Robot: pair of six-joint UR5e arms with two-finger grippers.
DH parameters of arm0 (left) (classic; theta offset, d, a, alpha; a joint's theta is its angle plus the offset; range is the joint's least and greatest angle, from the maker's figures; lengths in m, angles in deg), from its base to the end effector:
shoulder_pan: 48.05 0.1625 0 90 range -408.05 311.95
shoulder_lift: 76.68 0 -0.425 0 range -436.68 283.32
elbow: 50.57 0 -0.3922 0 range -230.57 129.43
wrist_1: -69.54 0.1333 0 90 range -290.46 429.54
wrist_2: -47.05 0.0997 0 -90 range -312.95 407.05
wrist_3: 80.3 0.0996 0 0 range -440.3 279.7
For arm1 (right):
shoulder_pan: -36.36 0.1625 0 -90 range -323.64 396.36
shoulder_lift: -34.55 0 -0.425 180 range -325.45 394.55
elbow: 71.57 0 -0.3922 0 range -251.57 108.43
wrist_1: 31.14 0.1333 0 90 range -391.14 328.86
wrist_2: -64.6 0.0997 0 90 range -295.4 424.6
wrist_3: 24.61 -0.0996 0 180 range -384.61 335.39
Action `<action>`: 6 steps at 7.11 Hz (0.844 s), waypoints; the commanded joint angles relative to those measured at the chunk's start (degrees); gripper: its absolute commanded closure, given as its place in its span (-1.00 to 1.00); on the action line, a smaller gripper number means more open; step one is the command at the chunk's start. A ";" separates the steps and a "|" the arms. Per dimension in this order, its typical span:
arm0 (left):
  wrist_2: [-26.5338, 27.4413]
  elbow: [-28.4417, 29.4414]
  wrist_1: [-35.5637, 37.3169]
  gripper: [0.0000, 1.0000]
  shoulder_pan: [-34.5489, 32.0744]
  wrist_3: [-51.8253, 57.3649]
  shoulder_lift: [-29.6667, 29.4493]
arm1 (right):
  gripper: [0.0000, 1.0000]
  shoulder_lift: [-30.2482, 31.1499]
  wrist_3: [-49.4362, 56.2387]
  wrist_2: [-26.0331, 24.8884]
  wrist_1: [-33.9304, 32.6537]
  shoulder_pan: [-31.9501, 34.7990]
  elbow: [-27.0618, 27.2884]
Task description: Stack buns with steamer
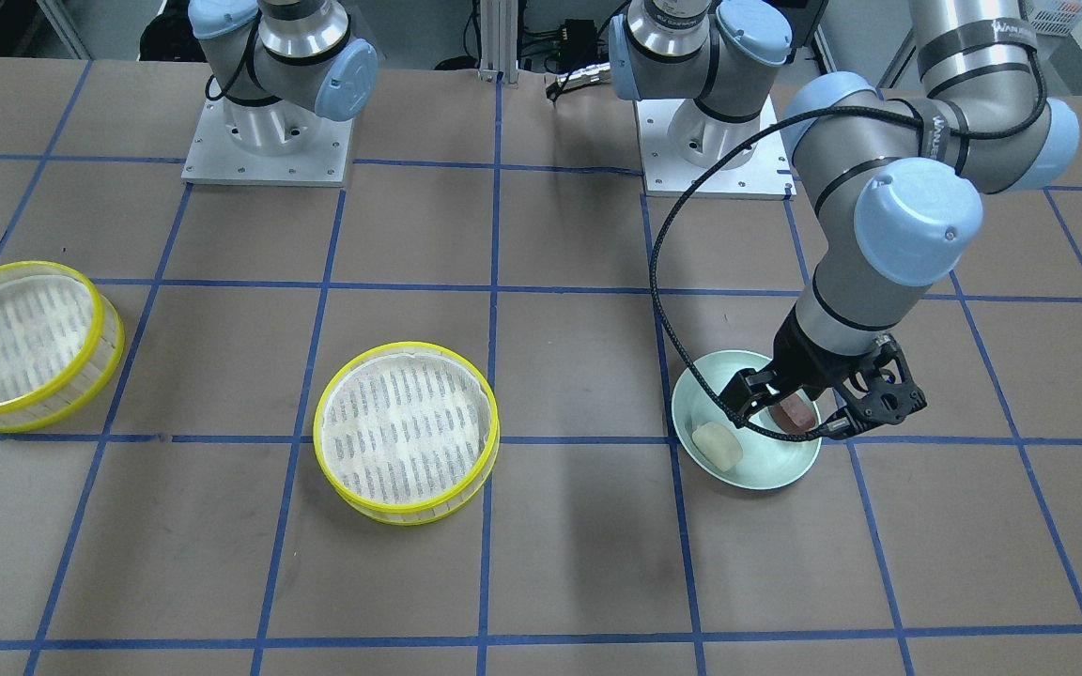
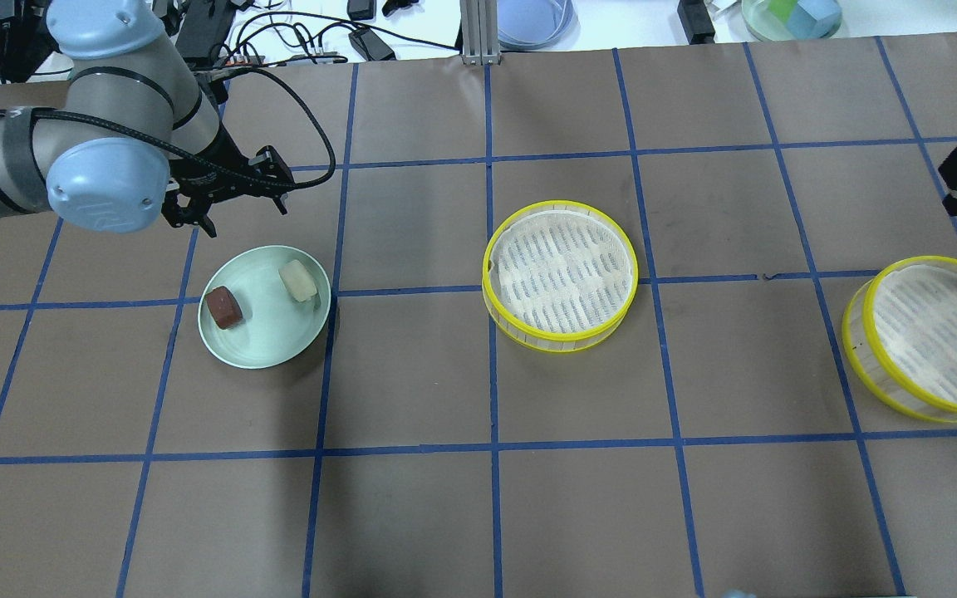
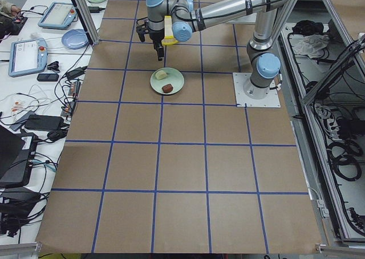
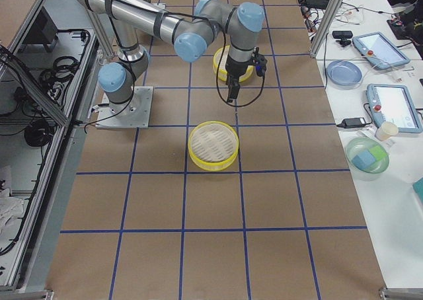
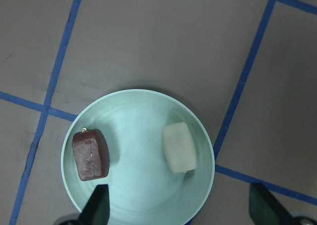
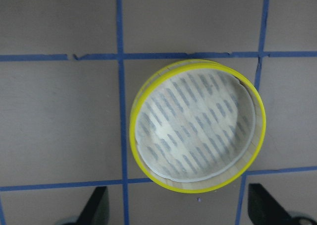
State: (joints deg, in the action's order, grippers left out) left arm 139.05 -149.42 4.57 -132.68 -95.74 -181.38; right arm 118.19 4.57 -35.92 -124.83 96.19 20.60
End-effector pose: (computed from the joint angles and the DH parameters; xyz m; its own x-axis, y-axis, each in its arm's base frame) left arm -0.0759 -0.5793 0.3200 -0.9341 -0.3560 -0.0268 -0.3551 0.9342 -0.0342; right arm -0.1648 -0.5126 0.4207 -0.9930 -0.0002 0.1177 0.0190 0.9865 0.1624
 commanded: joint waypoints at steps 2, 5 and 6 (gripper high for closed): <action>-0.50 -0.21 5.19 -0.97 0.08 -1.96 -6.54 | -0.70 -6.37 8.92 -4.68 -8.94 -6.90 4.24; -3.14 -0.56 6.52 -0.97 0.17 -5.38 -10.15 | -0.58 -12.43 15.10 -3.72 -21.94 -12.27 10.66; -3.05 -1.08 6.52 -0.95 0.17 -5.31 -11.12 | -0.53 -14.28 16.24 -3.71 -24.24 -12.28 10.75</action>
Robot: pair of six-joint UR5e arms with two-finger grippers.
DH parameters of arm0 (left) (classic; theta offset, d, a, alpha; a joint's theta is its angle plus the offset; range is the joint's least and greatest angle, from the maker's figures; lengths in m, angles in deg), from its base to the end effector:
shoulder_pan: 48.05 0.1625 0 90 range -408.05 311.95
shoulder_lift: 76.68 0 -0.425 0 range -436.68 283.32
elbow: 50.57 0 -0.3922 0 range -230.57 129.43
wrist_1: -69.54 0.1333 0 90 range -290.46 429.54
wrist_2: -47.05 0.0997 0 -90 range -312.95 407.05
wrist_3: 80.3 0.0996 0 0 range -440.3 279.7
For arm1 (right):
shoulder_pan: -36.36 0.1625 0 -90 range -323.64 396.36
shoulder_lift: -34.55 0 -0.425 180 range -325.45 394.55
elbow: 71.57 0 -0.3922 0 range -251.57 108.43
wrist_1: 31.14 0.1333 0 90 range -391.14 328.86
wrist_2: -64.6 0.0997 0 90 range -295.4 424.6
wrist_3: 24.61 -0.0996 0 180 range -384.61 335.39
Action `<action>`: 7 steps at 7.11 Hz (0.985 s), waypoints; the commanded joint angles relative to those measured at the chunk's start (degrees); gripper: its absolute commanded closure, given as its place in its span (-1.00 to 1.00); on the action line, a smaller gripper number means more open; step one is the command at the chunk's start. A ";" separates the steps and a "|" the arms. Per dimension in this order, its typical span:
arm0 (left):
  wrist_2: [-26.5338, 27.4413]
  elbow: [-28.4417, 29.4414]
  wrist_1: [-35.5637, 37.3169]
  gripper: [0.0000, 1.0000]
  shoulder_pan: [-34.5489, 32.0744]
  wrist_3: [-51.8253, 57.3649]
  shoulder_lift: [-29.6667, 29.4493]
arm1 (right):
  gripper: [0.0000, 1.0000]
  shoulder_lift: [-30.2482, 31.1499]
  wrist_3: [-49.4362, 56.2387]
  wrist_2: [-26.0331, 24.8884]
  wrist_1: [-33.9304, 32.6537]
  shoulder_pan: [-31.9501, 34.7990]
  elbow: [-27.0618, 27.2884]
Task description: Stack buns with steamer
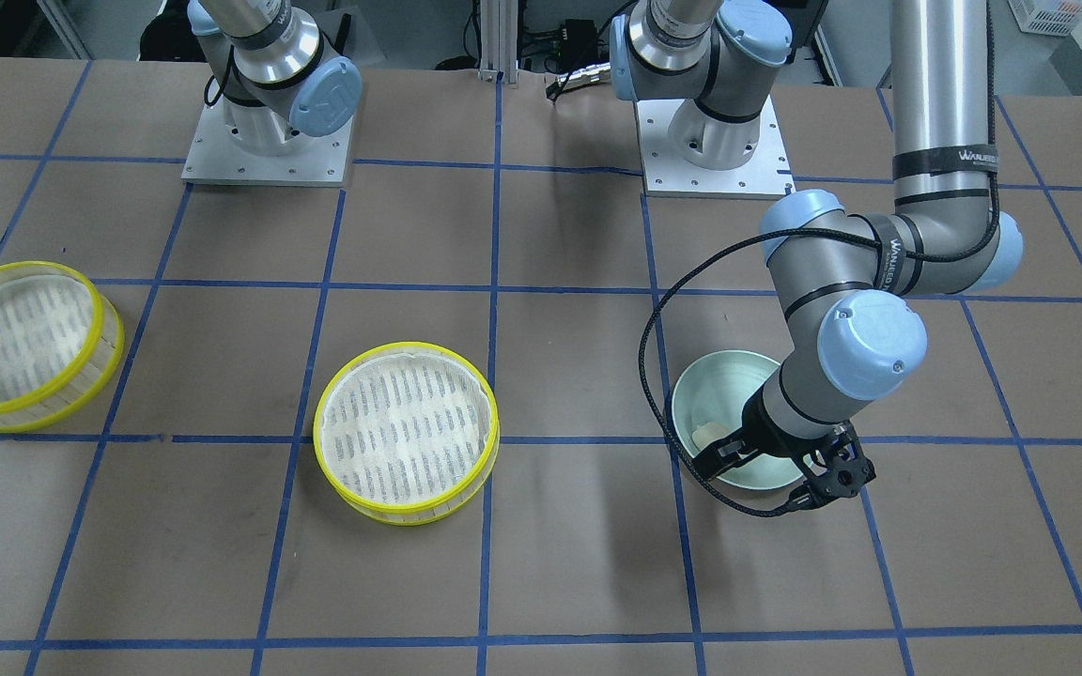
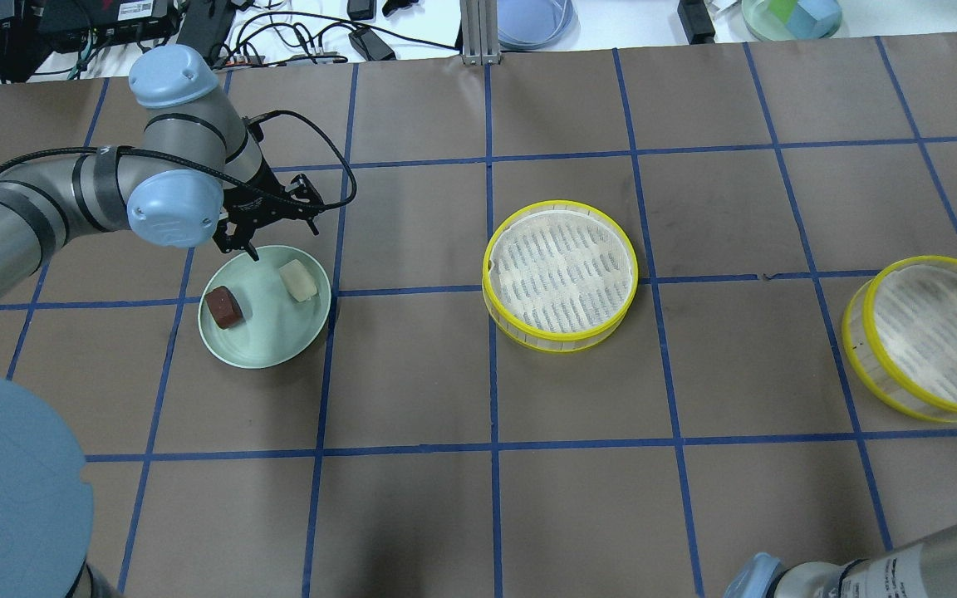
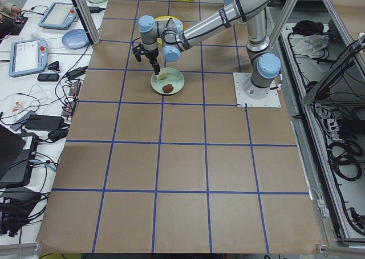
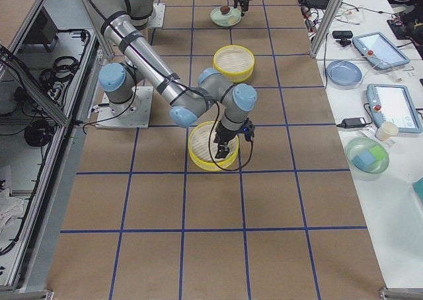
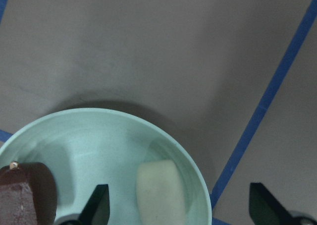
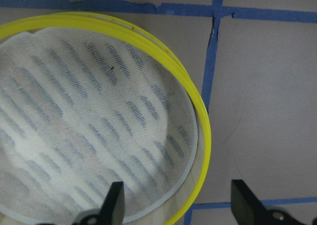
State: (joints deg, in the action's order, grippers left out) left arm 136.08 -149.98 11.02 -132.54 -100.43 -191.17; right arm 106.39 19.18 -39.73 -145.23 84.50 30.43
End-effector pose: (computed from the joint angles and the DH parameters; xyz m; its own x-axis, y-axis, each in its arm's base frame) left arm -0.0770 -0.6073 0.2268 -0.9014 -0.4331 0.0013 -0.4326 0.9005 0.0455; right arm -0.2931 -0.4900 0.2628 -0.9927 -0.0598 0.1045 -0.0324 0.9686 0.2467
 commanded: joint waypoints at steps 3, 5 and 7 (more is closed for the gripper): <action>-0.17 -2.19 -0.80 -0.46 0.11 -1.92 -1.08 | -0.02 -5.99 5.06 0.18 -10.17 -0.67 0.92; -0.08 -2.19 -0.28 0.84 0.11 -1.32 -0.91 | 0.13 -6.97 6.21 0.27 -12.03 -0.68 0.83; -0.08 -2.36 -0.10 1.00 0.11 -1.23 -0.73 | 0.47 -6.71 7.61 5.77 -11.95 -1.64 0.75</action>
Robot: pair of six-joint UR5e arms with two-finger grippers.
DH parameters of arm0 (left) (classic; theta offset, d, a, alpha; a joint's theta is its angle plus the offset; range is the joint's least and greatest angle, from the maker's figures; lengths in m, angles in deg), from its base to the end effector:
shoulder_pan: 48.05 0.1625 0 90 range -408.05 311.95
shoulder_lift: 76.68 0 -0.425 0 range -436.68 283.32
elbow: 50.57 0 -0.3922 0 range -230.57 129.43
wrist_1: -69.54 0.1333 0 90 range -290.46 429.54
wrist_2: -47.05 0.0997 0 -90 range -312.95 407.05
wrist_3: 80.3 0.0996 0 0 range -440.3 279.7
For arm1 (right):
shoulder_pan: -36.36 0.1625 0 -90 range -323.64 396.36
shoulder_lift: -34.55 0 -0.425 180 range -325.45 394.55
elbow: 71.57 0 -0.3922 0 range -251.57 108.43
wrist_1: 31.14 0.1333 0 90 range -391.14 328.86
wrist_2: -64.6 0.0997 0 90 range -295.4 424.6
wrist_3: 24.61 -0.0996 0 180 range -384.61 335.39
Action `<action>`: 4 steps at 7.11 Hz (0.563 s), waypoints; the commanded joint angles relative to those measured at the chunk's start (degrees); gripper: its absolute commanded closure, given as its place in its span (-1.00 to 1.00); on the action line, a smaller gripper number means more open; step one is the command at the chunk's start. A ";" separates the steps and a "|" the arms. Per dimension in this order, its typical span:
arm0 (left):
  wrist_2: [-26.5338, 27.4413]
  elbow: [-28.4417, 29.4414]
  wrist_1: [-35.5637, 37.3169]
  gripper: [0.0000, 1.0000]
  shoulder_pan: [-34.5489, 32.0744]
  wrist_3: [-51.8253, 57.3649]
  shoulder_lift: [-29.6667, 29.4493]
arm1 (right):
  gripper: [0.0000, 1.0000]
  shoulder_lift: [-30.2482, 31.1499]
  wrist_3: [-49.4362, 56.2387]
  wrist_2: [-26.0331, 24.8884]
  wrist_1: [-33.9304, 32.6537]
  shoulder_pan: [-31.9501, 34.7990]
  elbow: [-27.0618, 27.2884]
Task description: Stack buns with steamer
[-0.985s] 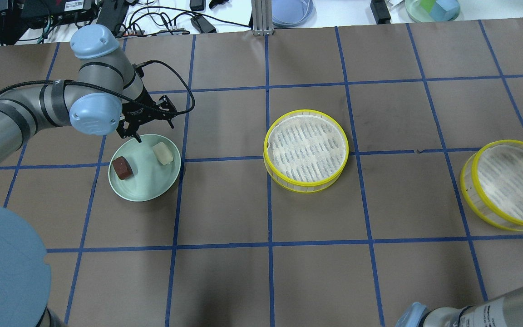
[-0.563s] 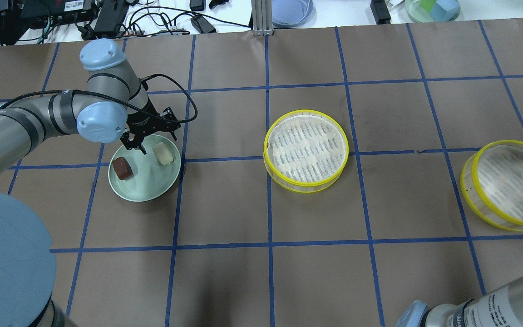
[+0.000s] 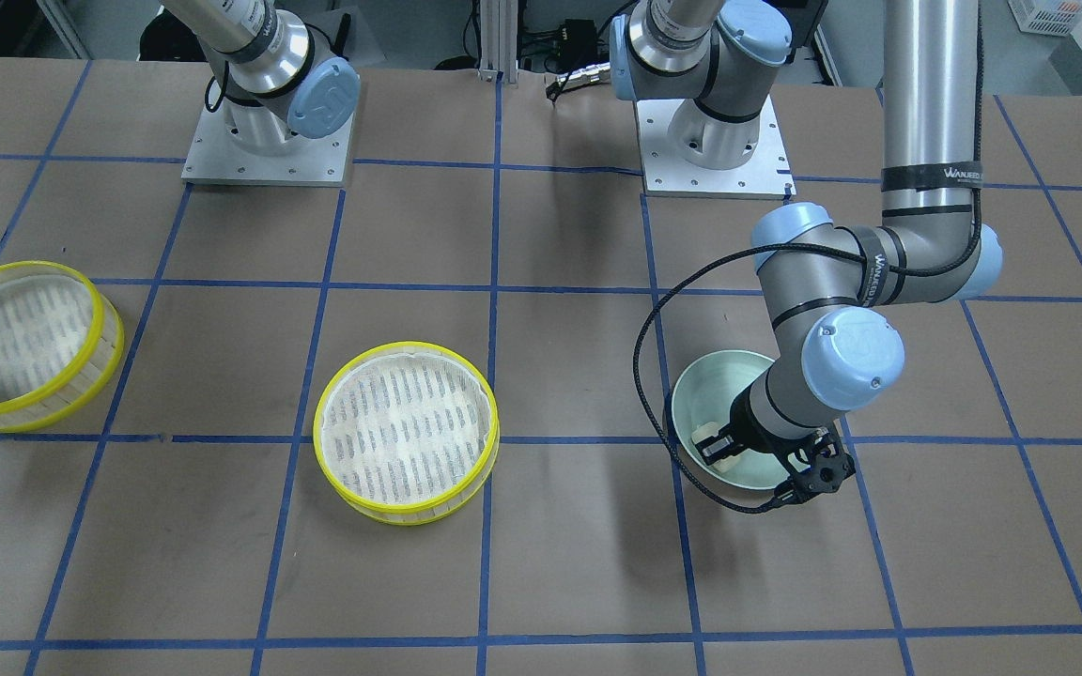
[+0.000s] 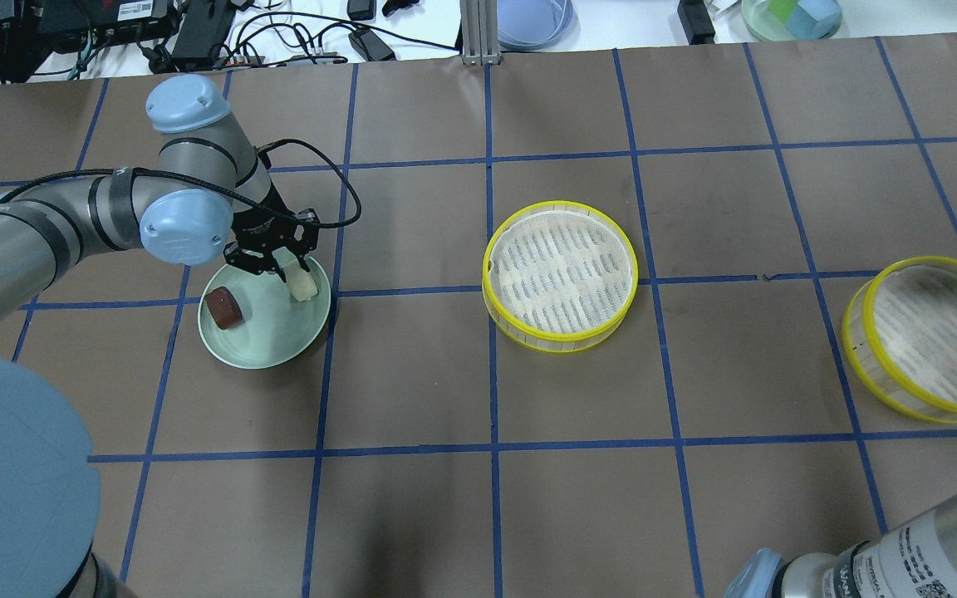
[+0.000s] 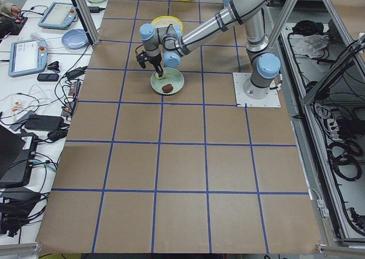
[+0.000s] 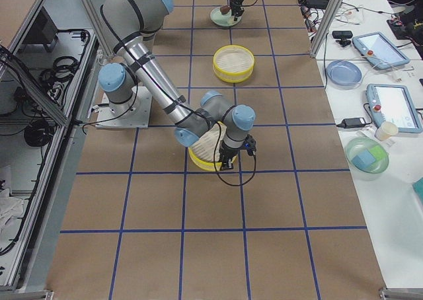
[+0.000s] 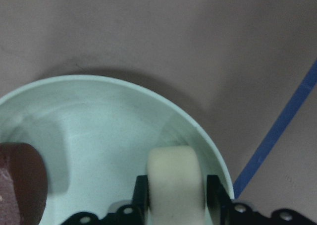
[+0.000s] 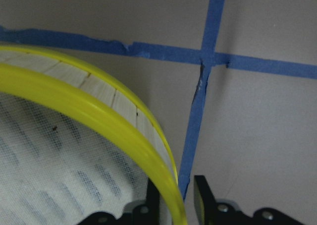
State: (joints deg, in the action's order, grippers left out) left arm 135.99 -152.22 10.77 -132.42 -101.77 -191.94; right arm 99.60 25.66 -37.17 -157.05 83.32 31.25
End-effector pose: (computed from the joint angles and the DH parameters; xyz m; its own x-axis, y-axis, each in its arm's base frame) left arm -0.0772 -0.5947 0.2024 -0.8901 -0.4554 -0.0191 -0.4550 0.8850 0.0988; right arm -0.3172 -0.5052 0.2069 -0.9848 -0.1378 0.1053 -0.1177 0.9770 0.1775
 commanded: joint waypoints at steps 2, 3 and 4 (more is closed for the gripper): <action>0.97 0.74 0.41 1.00 -0.09 0.46 1.52 | 0.73 1.03 1.23 3.34 0.05 -0.46 -0.51; 1.15 2.49 -1.25 1.00 0.17 0.29 4.49 | 0.89 2.52 1.14 3.34 0.84 -0.37 -0.60; 0.28 5.82 -7.88 1.00 -0.61 -0.76 7.48 | 0.90 4.45 0.97 3.34 0.93 -0.03 -0.60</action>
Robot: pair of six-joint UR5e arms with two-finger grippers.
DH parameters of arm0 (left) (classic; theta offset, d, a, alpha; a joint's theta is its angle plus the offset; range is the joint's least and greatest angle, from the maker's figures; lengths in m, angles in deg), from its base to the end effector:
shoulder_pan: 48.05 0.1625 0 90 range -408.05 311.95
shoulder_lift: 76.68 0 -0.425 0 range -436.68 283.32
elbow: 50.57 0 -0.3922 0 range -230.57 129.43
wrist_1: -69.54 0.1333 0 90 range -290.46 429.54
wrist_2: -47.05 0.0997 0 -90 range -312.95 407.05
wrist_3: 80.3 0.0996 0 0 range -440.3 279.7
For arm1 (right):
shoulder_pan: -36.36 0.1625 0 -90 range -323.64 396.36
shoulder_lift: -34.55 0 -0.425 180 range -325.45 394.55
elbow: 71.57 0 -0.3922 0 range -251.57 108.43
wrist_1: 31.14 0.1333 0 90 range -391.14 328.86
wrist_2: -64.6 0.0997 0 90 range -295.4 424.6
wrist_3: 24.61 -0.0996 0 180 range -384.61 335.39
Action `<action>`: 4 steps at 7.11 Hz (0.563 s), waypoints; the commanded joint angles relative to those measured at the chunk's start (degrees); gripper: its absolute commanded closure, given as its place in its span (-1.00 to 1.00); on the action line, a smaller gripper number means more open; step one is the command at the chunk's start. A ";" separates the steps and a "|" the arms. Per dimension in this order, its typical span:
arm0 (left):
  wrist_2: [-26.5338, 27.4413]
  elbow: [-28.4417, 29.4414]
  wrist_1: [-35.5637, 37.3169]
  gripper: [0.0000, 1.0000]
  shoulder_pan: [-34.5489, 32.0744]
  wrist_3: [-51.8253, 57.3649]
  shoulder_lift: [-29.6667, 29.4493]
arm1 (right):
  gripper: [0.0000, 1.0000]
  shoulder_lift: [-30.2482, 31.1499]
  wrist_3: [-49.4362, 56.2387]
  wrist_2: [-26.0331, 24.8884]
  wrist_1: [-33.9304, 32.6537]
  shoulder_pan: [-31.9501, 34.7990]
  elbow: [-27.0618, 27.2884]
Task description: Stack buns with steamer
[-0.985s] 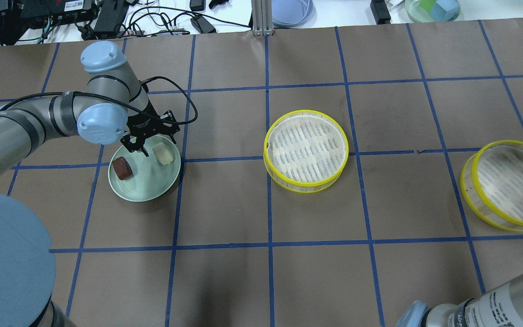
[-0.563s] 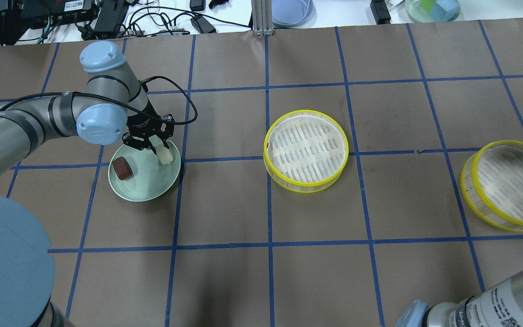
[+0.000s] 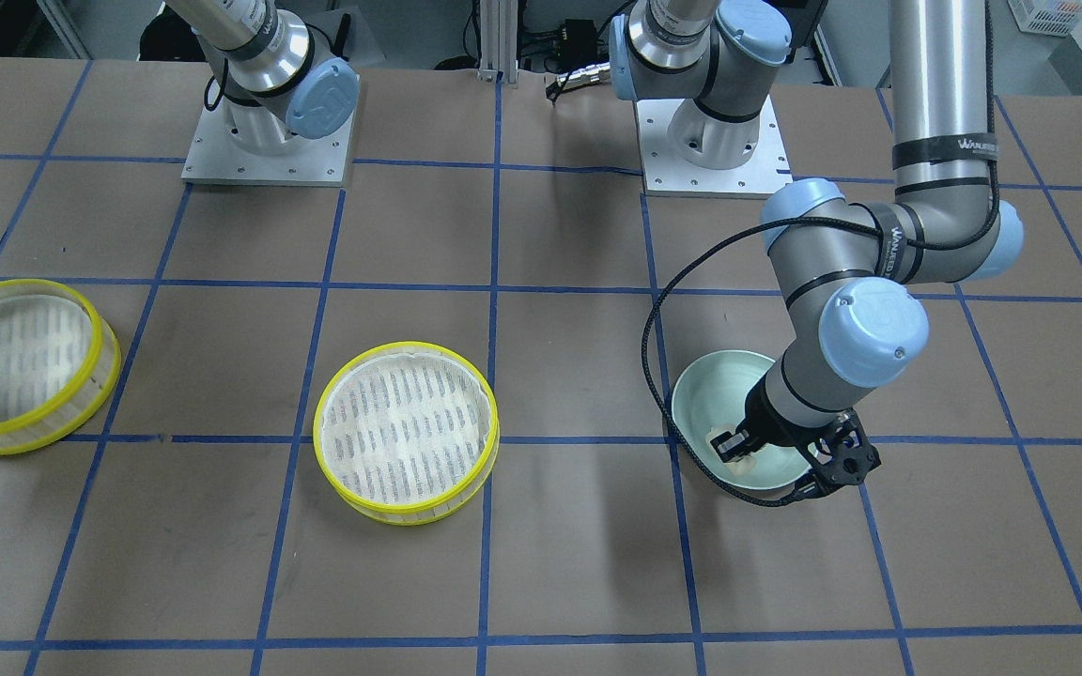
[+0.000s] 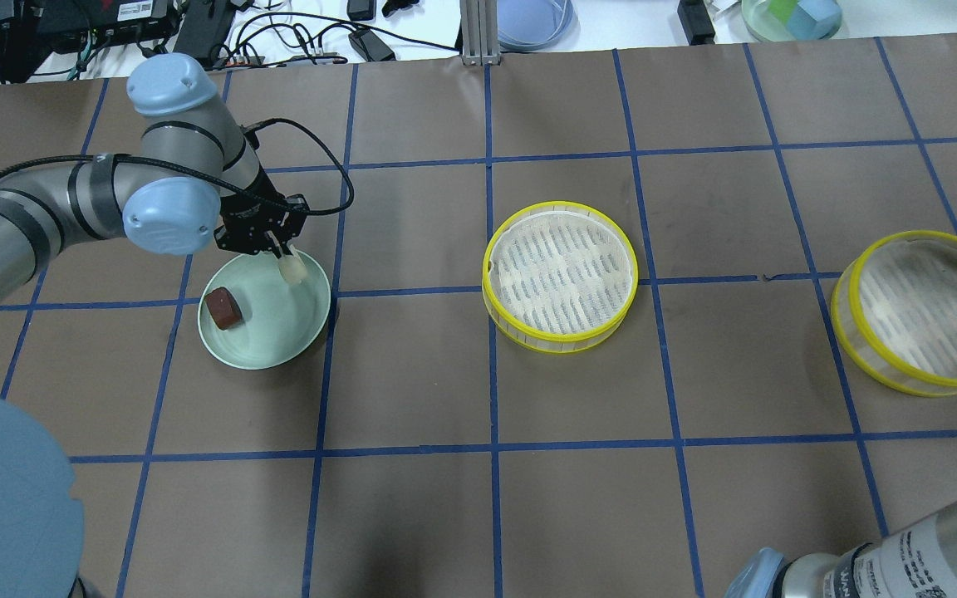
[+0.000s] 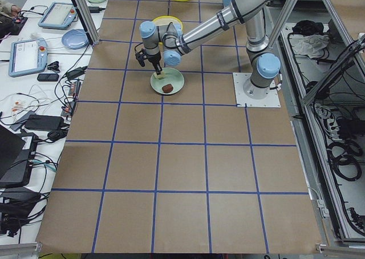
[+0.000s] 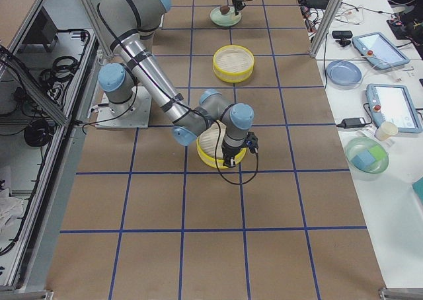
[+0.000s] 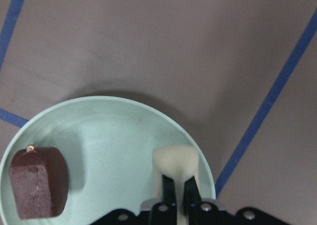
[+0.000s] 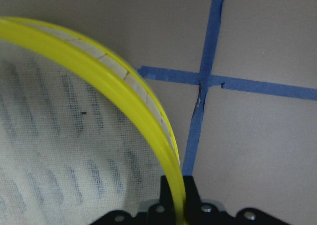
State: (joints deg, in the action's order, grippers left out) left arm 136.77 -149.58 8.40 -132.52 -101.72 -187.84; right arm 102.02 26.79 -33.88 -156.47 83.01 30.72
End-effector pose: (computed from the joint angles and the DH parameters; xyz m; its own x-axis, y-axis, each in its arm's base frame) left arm -0.0763 -0.6000 0.2599 -0.8914 -0.4532 -0.0038 -0.4532 0.8911 0.0231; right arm -0.3156 -0.5071 0.2335 -0.9846 -0.1441 0.0990 -0.1331 0.9850 0.1097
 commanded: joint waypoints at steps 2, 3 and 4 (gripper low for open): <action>-3.58 9.07 -11.02 1.00 -5.32 -8.17 4.55 | 0.90 4.76 -0.51 3.88 1.57 0.55 -0.59; -3.76 11.71 -10.41 1.00 -9.71 -11.68 3.77 | 0.89 6.69 -2.43 4.53 7.06 1.16 -2.25; -6.89 13.39 -10.23 1.00 -12.80 -14.76 3.06 | 0.88 8.54 -6.19 3.84 11.81 3.69 -5.05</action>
State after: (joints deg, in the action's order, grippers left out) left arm 132.46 -138.67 -1.85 -141.25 -112.59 -184.08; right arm 108.35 24.08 -30.09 -150.07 84.56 28.36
